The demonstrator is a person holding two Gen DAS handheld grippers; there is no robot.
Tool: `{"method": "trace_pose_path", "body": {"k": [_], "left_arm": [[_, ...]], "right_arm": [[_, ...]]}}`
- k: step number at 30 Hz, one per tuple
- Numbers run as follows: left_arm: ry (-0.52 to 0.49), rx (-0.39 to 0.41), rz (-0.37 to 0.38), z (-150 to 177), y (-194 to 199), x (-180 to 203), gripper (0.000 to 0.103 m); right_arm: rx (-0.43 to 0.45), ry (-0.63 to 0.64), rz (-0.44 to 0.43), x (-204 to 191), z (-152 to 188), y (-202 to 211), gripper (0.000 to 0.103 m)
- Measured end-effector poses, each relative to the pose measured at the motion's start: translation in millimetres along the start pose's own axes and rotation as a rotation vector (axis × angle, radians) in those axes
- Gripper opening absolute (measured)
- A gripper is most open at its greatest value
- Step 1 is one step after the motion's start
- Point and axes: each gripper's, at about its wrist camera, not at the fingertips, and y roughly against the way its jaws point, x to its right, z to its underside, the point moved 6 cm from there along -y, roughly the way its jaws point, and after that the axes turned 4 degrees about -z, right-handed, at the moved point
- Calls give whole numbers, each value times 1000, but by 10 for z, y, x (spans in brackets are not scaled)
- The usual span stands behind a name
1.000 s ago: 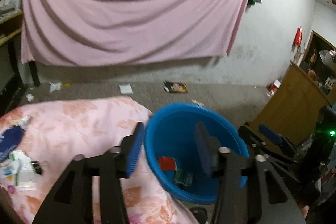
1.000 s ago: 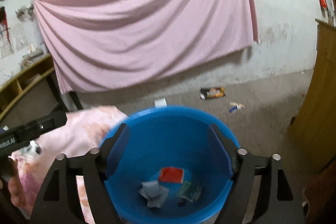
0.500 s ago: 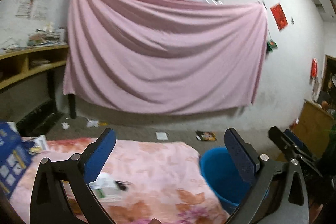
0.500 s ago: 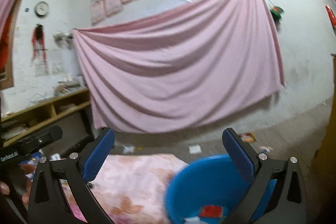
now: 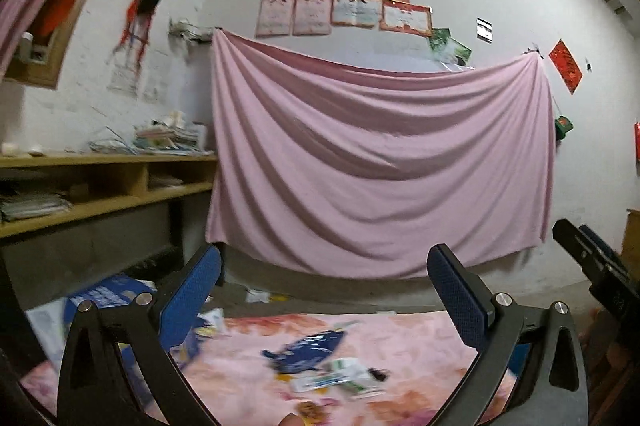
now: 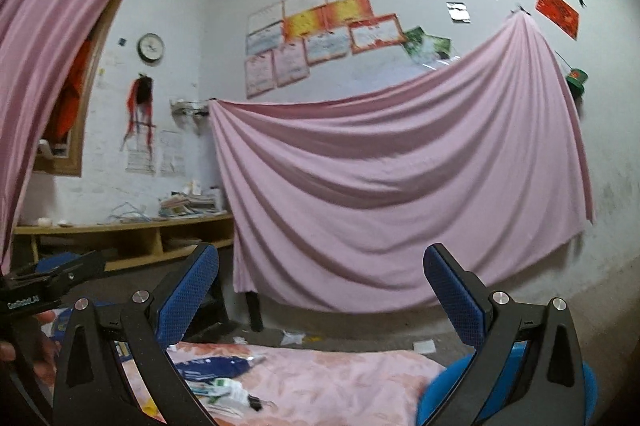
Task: Collect trash
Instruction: 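Lift both tools from the basin back toward the table, then grasp the yellow cylinder with the left tool while the right tool grasps a binder clip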
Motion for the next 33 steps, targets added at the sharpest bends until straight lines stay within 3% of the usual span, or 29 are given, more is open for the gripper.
{"method": "trace_pose_path", "body": {"k": [8, 16, 21, 24, 26, 29, 33], "left_arm": [[-32, -99, -27, 417, -87, -278, 101], [-21, -334, 16, 917, -312, -292, 101], [21, -439, 40, 1076, -471, -302, 100], [59, -525, 81, 1189, -576, -308, 92], [76, -587, 108, 1284, -646, -292, 75], [78, -665, 149, 1401, -738, -240, 61], [54, -741, 205, 1524, -811, -120, 51]], "right_arm": [[-85, 62, -66, -347, 274, -276, 103], [-297, 58, -114, -428, 676, -585, 103], [-441, 11, -128, -341, 927, -716, 99], [-534, -7, -136, -324, 1076, -800, 90], [-591, -22, -142, -314, 1177, -856, 84], [-673, -36, -145, -294, 1311, -938, 76], [-807, -34, -150, -293, 1546, -1053, 59]]}}
